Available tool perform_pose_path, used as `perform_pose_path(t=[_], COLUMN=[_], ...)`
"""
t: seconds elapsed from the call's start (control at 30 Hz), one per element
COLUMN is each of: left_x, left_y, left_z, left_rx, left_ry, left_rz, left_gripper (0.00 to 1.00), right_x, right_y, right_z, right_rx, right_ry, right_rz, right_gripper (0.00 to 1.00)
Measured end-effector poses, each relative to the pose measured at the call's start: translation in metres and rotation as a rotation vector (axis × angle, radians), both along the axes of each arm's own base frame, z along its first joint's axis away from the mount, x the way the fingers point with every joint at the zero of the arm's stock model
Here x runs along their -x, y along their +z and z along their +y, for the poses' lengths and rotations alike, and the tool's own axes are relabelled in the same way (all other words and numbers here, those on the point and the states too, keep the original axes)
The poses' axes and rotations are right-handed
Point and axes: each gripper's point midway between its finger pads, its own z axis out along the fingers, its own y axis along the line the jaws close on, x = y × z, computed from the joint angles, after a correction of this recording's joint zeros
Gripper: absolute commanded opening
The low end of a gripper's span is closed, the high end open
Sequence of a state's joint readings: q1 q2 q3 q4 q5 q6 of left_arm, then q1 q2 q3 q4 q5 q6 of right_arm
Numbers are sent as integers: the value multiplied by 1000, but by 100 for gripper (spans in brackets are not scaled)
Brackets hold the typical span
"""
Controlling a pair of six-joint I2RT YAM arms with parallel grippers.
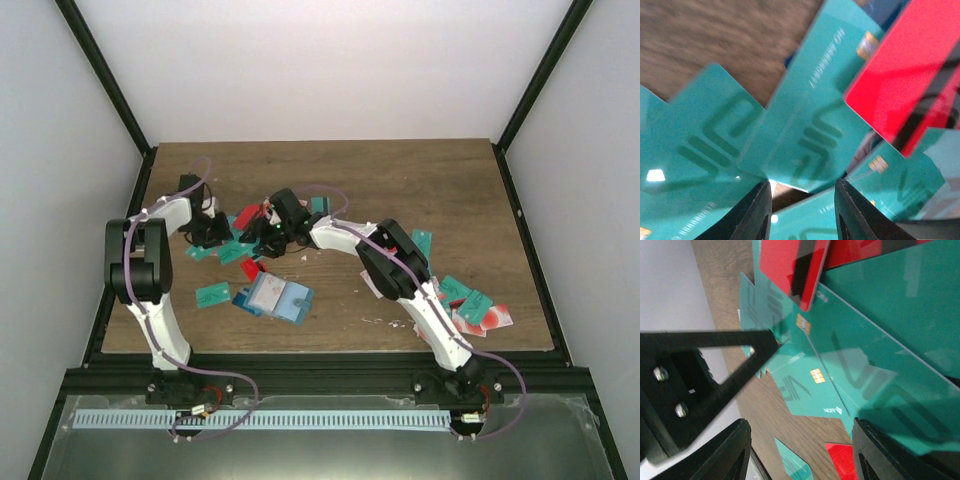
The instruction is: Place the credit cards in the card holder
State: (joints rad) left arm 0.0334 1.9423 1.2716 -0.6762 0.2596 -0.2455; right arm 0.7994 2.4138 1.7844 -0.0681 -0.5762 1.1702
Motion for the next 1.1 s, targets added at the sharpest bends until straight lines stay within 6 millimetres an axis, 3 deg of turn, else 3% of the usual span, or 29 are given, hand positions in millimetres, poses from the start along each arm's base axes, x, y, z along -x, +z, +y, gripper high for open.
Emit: perform_pose_path(t=[0.33,0.57,0.87,0.97,1.1], left_x=[11,18,38,49,47], left_y=[-3,-3,2,2,5], left_z=[-13,-26,-67,-77,-74], left_rx=[75,151,330,354,300], left_ry=[-17,-25,-99,-116,-95], left_rz=[-30,-58,-46,-3,23], left_gripper=[36,34,32,33,34], right_x=[10,18,28,13,-10], right_y=[-5,-5,-1,12,40], right_z=[20,19,-23,-40,-60], right_rx=[-34,-68,-49,-29,2], right_ry=[50,102,131,102,44], right_rz=[35,33,11,-45,-134], right_gripper=[54,54,55,55,56])
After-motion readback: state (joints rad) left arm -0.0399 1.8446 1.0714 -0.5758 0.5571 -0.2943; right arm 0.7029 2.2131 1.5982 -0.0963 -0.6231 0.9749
